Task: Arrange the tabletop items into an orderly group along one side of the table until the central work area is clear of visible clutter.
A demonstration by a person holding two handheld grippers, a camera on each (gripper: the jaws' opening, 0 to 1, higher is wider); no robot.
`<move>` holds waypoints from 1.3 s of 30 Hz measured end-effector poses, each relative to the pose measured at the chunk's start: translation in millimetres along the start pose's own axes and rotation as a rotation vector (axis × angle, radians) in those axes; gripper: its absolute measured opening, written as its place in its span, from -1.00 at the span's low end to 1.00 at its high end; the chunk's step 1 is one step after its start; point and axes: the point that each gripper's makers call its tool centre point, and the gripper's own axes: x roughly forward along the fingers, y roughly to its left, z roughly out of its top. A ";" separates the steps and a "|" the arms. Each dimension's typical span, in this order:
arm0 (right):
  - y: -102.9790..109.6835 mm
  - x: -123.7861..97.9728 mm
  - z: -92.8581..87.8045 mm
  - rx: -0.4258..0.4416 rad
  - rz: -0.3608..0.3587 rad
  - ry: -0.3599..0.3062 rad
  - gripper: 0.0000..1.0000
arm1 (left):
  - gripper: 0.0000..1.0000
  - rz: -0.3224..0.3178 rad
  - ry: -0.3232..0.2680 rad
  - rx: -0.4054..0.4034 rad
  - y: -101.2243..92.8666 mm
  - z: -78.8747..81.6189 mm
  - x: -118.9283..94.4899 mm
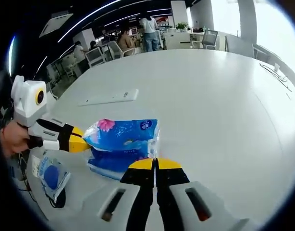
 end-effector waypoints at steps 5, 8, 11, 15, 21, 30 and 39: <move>-8.7 4.2 -5.6 0.009 -0.009 0.010 -1.00 | -1.00 -0.009 0.008 -0.009 -1.7 -2.0 10.9; -10.6 6.4 -8.6 0.014 -0.010 0.014 -1.00 | -1.00 -0.008 0.013 -0.008 -2.4 -2.5 13.5; -10.7 8.4 -11.0 0.016 -0.009 0.019 -1.00 | -1.00 -0.004 0.020 -0.007 -1.0 -3.8 15.7; -11.8 11.2 -13.2 0.016 -0.011 0.026 -1.00 | -1.00 -0.003 0.028 -0.013 0.2 -5.6 18.5; -14.5 15.7 -16.6 0.017 -0.011 0.037 -1.00 | -1.00 -0.007 0.041 -0.022 0.7 -10.3 23.7; -16.3 18.4 -20.9 0.030 -0.013 0.045 -1.00 | -0.99 -0.009 0.045 -0.026 2.4 -12.2 26.2; -19.1 20.0 -23.3 0.025 -0.018 0.045 -1.00 | -0.95 -0.011 0.045 -0.029 2.8 -13.9 27.9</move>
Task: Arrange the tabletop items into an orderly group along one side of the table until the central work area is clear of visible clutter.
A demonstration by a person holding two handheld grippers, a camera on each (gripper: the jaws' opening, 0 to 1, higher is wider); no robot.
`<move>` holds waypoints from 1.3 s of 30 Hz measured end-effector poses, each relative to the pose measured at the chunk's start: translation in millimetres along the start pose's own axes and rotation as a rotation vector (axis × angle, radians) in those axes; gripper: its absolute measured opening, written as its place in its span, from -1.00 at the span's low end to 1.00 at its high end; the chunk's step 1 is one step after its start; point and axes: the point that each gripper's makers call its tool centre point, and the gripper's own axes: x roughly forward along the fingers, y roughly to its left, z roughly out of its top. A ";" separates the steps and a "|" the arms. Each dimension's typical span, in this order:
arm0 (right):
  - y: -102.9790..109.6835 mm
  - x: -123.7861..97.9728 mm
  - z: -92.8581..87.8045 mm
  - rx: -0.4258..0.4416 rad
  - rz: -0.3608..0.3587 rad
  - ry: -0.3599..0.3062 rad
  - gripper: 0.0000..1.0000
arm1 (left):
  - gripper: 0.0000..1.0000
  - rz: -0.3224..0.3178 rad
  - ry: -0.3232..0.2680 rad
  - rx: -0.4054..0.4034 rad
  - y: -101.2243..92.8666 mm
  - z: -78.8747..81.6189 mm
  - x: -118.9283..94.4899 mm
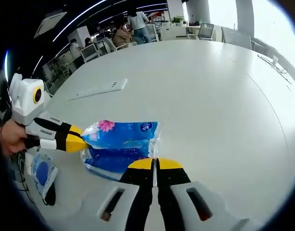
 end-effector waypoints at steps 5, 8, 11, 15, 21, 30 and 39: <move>0.0 0.4 -2.2 0.000 -0.001 0.004 -0.94 | -0.87 -0.002 0.001 -0.002 -1.1 -1.2 0.3; 0.2 -0.3 -2.8 -0.003 -0.004 0.002 -0.92 | -0.78 -0.002 0.004 0.001 -1.7 -2.1 -0.3; 0.1 -1.4 -2.9 -0.002 -0.006 -0.002 -0.88 | -0.73 -0.002 0.002 -0.001 -2.1 -2.8 -2.0; -0.1 -4.3 -1.7 0.001 -0.010 -0.011 -0.81 | -0.66 -0.005 0.003 -0.002 -2.8 -3.5 -4.1; -1.0 -8.5 1.4 0.005 -0.017 -0.027 -0.67 | -0.55 -0.002 -0.012 -0.004 -3.9 0.4 -9.6; -0.7 -16.0 6.8 0.004 -0.029 -0.057 -0.52 | -0.31 0.014 -0.025 0.003 -2.8 1.4 -19.7; 6.2 -27.4 16.3 -0.010 -0.020 -0.094 -0.41 | -0.14 0.025 -0.047 0.006 -4.0 4.0 -33.2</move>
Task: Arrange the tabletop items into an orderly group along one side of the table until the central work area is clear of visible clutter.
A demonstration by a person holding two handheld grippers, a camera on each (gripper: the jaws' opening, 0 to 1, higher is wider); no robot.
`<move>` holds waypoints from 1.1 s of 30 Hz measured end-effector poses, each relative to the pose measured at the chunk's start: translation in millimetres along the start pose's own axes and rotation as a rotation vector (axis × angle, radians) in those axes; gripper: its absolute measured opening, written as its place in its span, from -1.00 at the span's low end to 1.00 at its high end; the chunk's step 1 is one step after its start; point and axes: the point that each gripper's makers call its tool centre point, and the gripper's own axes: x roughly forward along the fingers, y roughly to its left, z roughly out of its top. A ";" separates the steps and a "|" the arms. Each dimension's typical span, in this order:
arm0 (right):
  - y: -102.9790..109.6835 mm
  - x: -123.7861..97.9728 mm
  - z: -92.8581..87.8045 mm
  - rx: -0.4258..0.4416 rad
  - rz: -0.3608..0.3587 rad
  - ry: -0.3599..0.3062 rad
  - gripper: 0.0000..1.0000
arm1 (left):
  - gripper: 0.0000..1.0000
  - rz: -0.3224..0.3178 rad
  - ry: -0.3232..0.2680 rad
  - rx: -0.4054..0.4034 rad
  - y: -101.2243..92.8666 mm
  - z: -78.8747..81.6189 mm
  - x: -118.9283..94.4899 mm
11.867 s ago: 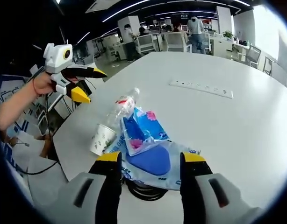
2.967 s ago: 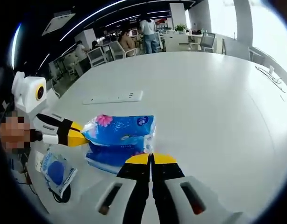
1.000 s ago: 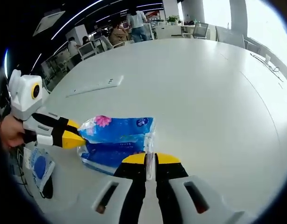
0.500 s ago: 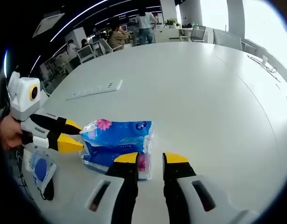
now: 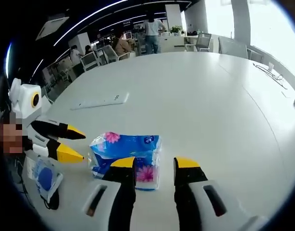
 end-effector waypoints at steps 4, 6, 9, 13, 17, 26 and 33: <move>4.9 -5.9 7.1 -0.005 0.011 -0.020 -0.35 | -0.06 0.003 -0.013 -0.003 1.4 3.7 -7.3; 7.6 -9.1 10.4 -0.005 0.015 -0.028 -0.33 | -0.03 0.005 -0.021 -0.004 1.4 5.0 -11.9; 11.9 -13.4 15.0 -0.011 0.023 -0.040 -0.29 | 0.01 0.014 -0.032 -0.006 2.9 7.0 -20.5; 17.2 -20.2 20.7 -0.016 0.031 -0.053 -0.23 | 0.13 0.017 -0.047 -0.014 3.3 10.8 -29.3; 22.3 -26.2 25.8 -0.025 0.038 -0.063 -0.19 | 0.19 0.021 -0.062 -0.013 3.7 14.7 -37.5; 37.6 -40.8 37.8 -0.027 0.070 -0.095 -0.04 | 0.31 0.032 -0.099 -0.015 3.6 24.7 -59.6; 52.5 -50.9 45.2 -0.040 0.098 -0.111 0.05 | 0.46 0.035 -0.118 -0.011 3.2 28.3 -76.9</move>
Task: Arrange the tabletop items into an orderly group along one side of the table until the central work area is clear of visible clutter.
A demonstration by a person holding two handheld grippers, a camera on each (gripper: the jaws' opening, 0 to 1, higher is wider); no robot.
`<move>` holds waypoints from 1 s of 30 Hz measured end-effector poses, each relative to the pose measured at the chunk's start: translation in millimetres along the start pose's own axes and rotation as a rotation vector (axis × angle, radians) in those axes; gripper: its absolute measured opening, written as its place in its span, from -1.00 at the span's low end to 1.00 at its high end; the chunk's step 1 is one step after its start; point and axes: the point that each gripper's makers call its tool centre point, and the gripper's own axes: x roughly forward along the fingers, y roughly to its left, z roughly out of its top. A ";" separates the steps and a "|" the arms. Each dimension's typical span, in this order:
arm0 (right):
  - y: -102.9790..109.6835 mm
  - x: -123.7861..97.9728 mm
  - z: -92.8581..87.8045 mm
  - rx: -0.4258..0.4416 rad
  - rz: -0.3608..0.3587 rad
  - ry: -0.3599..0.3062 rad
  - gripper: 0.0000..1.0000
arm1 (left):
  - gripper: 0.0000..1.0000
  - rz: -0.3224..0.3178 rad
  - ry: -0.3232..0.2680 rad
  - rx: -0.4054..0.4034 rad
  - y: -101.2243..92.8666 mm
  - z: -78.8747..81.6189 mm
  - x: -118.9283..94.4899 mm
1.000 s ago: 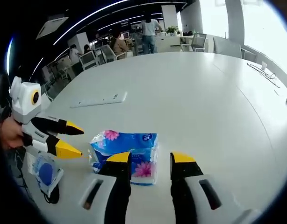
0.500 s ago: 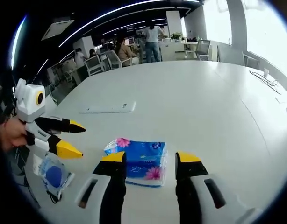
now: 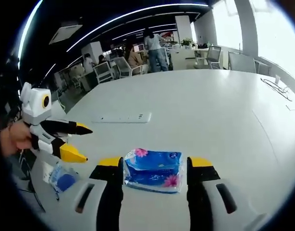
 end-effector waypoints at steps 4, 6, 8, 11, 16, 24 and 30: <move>8.6 -3.6 4.9 -0.006 0.018 -0.011 0.11 | 0.58 0.002 -0.013 -0.005 1.5 1.3 -12.4; 13.4 -5.8 6.2 -0.011 0.026 -0.014 0.12 | 0.58 0.010 -0.016 -0.010 3.6 0.9 -19.5; 17.5 -7.8 6.8 -0.015 0.031 -0.016 0.13 | 0.59 0.015 -0.026 -0.013 5.6 1.1 -25.6; 24.4 -11.3 6.7 -0.018 0.042 -0.018 0.15 | 0.62 0.019 -0.035 -0.023 6.5 0.8 -35.4; 35.7 -17.6 5.5 -0.029 0.056 -0.018 0.15 | 0.62 0.028 -0.046 -0.021 6.4 0.2 -48.6; 51.4 -27.1 5.4 -0.038 0.076 -0.026 0.15 | 0.63 0.036 -0.066 -0.027 5.8 -3.7 -70.7; 63.8 -33.2 3.3 -0.046 0.094 -0.030 0.14 | 0.62 0.051 -0.079 -0.044 10.2 -11.4 -87.9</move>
